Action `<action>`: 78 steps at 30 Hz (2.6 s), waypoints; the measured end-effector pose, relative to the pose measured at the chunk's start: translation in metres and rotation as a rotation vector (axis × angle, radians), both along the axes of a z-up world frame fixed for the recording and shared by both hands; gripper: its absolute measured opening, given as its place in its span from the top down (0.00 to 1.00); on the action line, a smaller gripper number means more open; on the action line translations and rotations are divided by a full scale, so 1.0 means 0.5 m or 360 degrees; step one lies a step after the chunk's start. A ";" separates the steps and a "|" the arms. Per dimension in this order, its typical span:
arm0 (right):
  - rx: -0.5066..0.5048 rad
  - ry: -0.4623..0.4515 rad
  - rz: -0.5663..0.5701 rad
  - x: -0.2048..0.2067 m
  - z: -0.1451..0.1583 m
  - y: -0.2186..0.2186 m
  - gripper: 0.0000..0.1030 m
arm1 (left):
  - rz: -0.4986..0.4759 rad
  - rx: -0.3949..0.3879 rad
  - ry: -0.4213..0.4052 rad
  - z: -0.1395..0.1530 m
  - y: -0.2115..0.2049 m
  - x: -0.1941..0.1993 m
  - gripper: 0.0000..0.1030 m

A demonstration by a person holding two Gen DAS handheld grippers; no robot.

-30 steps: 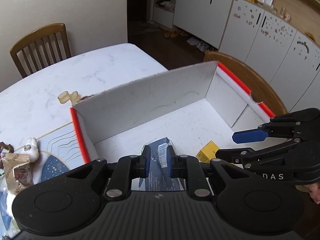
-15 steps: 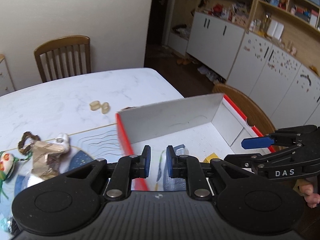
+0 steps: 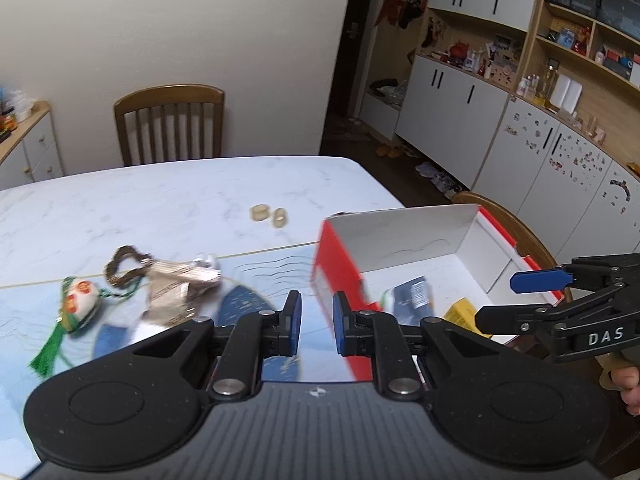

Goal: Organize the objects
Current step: 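Open both grippers in the shoebox and withdraw toward the table items, then grasp the black bead bag with the left gripper while the right grasps the green tube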

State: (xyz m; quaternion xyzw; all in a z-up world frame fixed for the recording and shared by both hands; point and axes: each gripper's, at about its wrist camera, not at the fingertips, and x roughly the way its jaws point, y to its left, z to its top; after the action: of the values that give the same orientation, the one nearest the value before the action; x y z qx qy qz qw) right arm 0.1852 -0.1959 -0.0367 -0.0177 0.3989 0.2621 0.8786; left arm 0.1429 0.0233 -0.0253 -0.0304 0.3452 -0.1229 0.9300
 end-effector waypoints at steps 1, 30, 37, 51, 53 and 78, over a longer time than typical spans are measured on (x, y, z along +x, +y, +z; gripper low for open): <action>0.0001 -0.0005 0.0003 -0.006 0.002 0.012 0.20 | 0.0007 0.0001 -0.0006 -0.001 0.015 -0.006 0.85; -0.0042 0.0005 0.0005 -0.152 0.000 0.278 0.18 | 0.0258 0.0031 -0.0099 -0.039 0.409 -0.144 0.23; -0.0061 0.0033 0.0017 -0.154 -0.026 0.327 0.17 | 0.0263 0.0029 -0.0101 -0.072 0.442 -0.142 0.10; -0.0125 0.0088 0.0057 -0.107 -0.112 0.428 0.19 | 0.0086 0.0212 0.0061 -0.202 0.436 -0.106 0.00; -0.0142 0.0103 0.0060 -0.099 -0.127 0.441 0.20 | 0.0081 0.0148 0.0129 -0.219 0.448 -0.094 0.00; -0.0332 0.0199 0.0048 -0.029 -0.238 0.544 0.54 | -0.0226 0.0349 0.0031 -0.254 0.325 -0.048 0.25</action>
State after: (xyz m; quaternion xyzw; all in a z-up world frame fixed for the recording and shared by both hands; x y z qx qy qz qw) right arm 0.1707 0.0761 -0.1556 -0.0986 0.4776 0.2329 0.8414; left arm 0.1188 0.1856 -0.1523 0.0947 0.3669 -0.1497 0.9132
